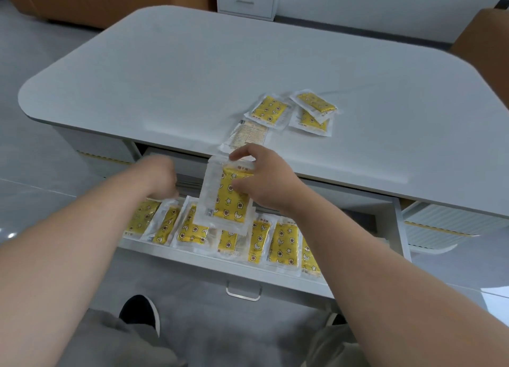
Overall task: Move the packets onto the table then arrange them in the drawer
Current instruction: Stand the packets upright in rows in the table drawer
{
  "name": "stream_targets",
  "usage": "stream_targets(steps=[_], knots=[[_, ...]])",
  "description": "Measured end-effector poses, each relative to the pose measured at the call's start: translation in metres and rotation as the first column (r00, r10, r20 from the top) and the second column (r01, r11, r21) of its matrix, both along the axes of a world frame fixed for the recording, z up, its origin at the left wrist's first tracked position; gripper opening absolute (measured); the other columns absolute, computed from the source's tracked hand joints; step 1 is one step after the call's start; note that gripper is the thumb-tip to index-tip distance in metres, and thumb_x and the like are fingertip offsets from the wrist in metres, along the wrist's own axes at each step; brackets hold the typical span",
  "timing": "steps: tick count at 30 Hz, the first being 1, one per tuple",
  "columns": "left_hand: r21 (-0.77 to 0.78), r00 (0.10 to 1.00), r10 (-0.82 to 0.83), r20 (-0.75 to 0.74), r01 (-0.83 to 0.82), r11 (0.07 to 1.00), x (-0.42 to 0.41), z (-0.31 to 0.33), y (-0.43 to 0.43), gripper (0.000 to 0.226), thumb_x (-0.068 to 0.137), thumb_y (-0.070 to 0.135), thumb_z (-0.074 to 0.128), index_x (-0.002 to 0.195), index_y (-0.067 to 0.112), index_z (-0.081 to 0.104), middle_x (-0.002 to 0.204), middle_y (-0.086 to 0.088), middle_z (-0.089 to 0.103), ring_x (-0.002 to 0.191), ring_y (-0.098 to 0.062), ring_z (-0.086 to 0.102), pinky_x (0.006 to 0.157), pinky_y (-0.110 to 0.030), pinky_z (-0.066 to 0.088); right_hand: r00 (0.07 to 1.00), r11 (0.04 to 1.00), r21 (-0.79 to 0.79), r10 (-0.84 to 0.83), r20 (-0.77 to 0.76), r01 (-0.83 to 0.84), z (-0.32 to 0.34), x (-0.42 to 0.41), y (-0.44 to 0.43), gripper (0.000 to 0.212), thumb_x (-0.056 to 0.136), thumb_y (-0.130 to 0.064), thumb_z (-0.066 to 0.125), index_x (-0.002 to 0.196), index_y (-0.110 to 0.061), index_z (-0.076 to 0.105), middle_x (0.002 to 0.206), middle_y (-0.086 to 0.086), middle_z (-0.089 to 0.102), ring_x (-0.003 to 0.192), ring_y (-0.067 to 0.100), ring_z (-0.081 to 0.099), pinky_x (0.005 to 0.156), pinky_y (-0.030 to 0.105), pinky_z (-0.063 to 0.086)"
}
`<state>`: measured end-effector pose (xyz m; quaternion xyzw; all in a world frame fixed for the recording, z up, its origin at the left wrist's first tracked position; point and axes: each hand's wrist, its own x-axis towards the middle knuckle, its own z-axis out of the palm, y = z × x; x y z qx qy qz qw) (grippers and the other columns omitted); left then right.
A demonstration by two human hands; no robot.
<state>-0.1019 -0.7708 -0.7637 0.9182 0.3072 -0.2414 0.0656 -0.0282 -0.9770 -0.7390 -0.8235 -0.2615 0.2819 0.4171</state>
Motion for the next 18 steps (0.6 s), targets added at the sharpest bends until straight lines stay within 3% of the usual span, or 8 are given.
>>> stream_targets(steps=[3, 6, 11, 14, 18], knots=[[0.04, 0.993, 0.084, 0.085, -0.088, 0.995, 0.0, 0.023, 0.016, 0.023, 0.093, 0.011, 0.062, 0.114, 0.005, 0.07, 0.118, -0.013, 0.067, 0.106, -0.029, 0.063, 0.086, -0.033, 0.052, 0.995, 0.996, -0.038, 0.079, 0.06, -0.077, -0.006, -0.011, 0.013, 0.048, 0.089, -0.003, 0.065, 0.13, -0.026, 0.056, 0.127, -0.007, 0.057, 0.084, 0.015, 0.067, 0.062, 0.025, 0.057], [0.044, 0.971, 0.144, 0.191, -0.155, 0.987, -0.003, 0.034, 0.023, 0.018, 0.092, 0.012, 0.061, 0.107, 0.007, 0.07, 0.111, -0.012, 0.068, 0.101, -0.029, 0.064, 0.078, -0.032, 0.049, 0.997, 0.995, -0.076, 0.069, 0.046, -0.065, -0.021, -0.021, 0.033, 0.049, 0.09, -0.005, 0.066, 0.133, -0.025, 0.054, 0.128, 0.001, 0.058, 0.085, 0.019, 0.069, 0.071, 0.033, 0.062], [-0.008, 0.867, 0.184, 0.464, -0.204, 0.979, 0.0, 0.044, 0.014, 0.015, 0.086, 0.007, 0.063, 0.099, 0.009, 0.07, 0.101, -0.009, 0.069, 0.089, -0.028, 0.065, 0.073, -0.034, 0.054, 0.999, 0.991, -0.128, 0.05, 0.015, -0.048, -0.06, -0.037, 0.073, 0.057, 0.092, -0.005, 0.063, 0.145, -0.021, 0.05, 0.146, 0.009, 0.048, 0.114, 0.024, 0.06, 0.075, 0.027, 0.049], [-0.059, 0.798, 0.206, 0.566, -0.21, 0.976, 0.0, 0.05, 0.006, 0.02, 0.087, 0.001, 0.061, 0.105, 0.007, 0.069, 0.104, -0.007, 0.065, 0.091, -0.028, 0.06, 0.074, -0.033, 0.047, 0.997, 0.984, -0.169, 0.068, 0.025, -0.063, -0.075, -0.046, 0.091, 0.06, 0.093, 0.0, 0.06, 0.148, -0.019, 0.047, 0.147, 0.012, 0.041, 0.116, 0.028, 0.056, 0.076, 0.029, 0.052], [-0.14, 0.745, 0.239, 0.622, -0.195, 0.971, -0.001, 0.056, 0.001, 0.026, 0.088, 0.0, 0.059, 0.103, 0.02, 0.066, 0.114, -0.003, 0.064, 0.095, -0.023, 0.057, 0.074, -0.029, 0.043, 0.985, 0.959, -0.26, 0.145, 0.097, -0.115, -0.091, -0.052, 0.106, 0.056, 0.091, 0.003, 0.055, 0.144, -0.016, 0.05, 0.14, 0.014, 0.043, 0.114, 0.035, 0.056, 0.089, 0.042, 0.057]])
